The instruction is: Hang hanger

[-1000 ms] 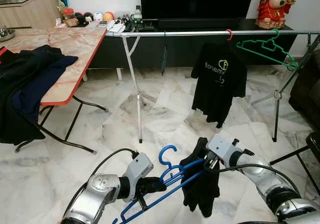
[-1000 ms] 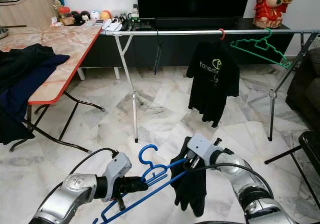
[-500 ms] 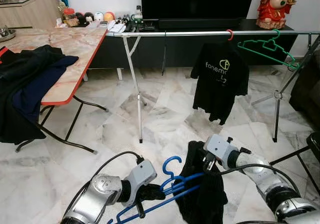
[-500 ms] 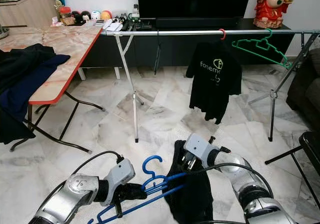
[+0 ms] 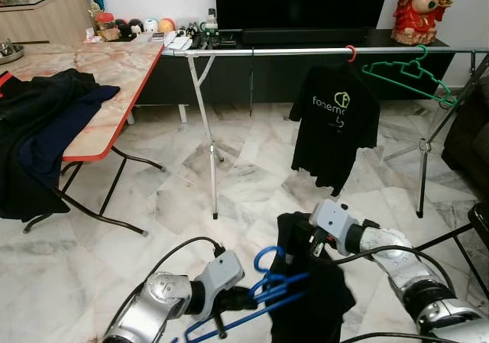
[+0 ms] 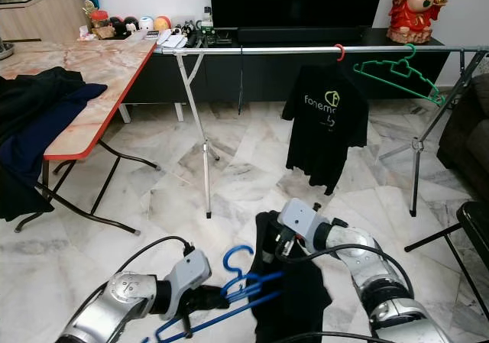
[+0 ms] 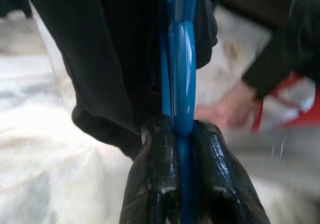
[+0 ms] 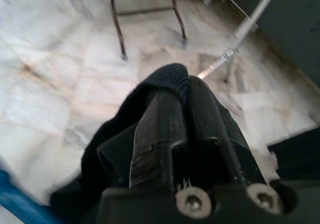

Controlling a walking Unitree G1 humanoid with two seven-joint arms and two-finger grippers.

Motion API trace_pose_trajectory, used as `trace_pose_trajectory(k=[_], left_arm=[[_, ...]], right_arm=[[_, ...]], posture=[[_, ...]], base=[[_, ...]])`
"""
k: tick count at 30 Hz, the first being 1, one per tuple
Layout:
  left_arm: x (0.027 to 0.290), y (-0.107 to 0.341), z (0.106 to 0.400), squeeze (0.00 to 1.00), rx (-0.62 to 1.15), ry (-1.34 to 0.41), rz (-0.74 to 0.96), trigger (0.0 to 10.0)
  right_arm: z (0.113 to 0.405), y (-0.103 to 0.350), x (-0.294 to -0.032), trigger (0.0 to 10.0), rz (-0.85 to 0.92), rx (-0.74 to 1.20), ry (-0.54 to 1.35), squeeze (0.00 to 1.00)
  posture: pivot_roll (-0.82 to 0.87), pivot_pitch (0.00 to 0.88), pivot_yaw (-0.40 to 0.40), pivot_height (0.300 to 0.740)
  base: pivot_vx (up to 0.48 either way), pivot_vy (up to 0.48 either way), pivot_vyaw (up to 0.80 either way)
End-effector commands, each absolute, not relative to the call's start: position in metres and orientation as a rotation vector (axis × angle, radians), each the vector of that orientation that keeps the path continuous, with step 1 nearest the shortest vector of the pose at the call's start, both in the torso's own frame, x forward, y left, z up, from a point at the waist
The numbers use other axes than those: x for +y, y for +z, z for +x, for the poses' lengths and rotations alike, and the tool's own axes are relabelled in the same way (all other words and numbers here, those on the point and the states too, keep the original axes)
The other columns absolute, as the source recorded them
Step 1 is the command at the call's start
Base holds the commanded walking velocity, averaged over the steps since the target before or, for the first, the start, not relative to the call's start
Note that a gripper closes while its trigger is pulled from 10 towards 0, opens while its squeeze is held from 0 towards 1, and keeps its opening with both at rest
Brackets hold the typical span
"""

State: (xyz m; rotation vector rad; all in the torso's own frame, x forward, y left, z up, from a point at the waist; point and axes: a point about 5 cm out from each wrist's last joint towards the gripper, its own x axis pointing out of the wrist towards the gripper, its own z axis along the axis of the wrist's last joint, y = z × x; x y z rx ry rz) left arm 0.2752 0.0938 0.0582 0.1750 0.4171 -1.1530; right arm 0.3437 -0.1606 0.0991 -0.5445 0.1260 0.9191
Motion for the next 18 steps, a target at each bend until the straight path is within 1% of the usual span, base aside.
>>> trace_pose_trajectory(k=[1,4,6,8,9,10,18], left_arm=[[0.091,0.071,0.287,0.0,0.326,-1.108,0.125,10.0],[0.089,0.079,0.298,0.0,0.259,-1.016,0.052,10.0],[0.089,0.078,0.3,0.0,0.267,-0.993,0.053,10.0],[0.089,0.076,0.302,0.0,0.275,-0.978,0.077,10.0],[0.09,0.07,0.3,0.0,0.304,-0.978,0.135,10.0],[0.092,0.064,0.297,0.0,0.332,-1.0,0.19,10.0],[0.101,0.057,0.281,0.0,0.388,-1.118,0.197,10.0]], right_arm=[[0.345,0.107,-0.155,10.0,-0.541,0.071,0.956,0.0],[0.34,0.102,-0.154,10.0,-0.523,0.092,0.998,0.0],[0.339,0.101,-0.154,10.0,-0.521,0.094,1.003,0.0],[0.338,0.1,-0.154,10.0,-0.516,0.096,1.007,0.0],[0.338,0.1,-0.155,10.0,-0.515,0.1,1.013,0.0],[0.337,0.1,-0.156,10.0,-0.524,0.101,1.012,0.0],[0.342,0.108,-0.168,10.0,-0.561,0.098,0.976,0.0]], posture=[[0.09,0.045,-0.022,0.74],[0.09,0.044,-0.022,0.74],[0.09,0.044,-0.02,0.74],[0.09,0.044,-0.02,0.74],[0.09,0.044,-0.02,0.74],[0.09,0.044,-0.02,0.74],[0.09,0.046,-0.02,0.74]], base=[[0.0,0.0,0.0],[0.0,0.0,0.0],[0.0,0.0,0.0],[0.0,0.0,0.0],[0.0,0.0,0.0],[0.0,0.0,0.0],[0.0,0.0,0.0]])
